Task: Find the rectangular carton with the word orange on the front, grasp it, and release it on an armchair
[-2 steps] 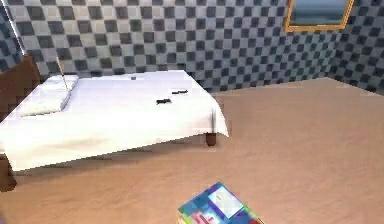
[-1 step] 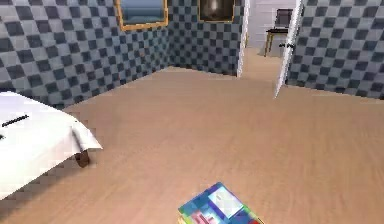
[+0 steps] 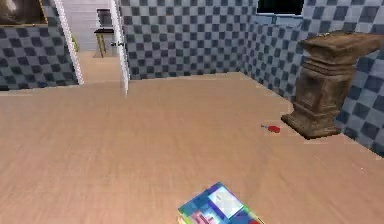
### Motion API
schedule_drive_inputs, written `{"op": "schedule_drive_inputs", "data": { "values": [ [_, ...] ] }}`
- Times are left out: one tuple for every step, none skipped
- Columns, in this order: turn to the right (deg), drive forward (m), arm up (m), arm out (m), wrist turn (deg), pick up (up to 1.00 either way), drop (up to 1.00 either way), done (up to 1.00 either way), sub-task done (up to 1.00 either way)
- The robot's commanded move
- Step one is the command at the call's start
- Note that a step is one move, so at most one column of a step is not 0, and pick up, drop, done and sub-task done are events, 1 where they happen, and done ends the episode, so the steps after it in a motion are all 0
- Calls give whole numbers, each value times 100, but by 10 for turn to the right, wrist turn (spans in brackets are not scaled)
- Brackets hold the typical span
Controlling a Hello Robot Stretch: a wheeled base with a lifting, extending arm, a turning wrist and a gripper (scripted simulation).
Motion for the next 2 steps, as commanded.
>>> {"op": "schedule_drive_inputs", "data": {
  "values": [
    [450,0,0,0,0,0,0,0,0],
    [270,0,0,0,0,0,0,0,0]
  ]
}}
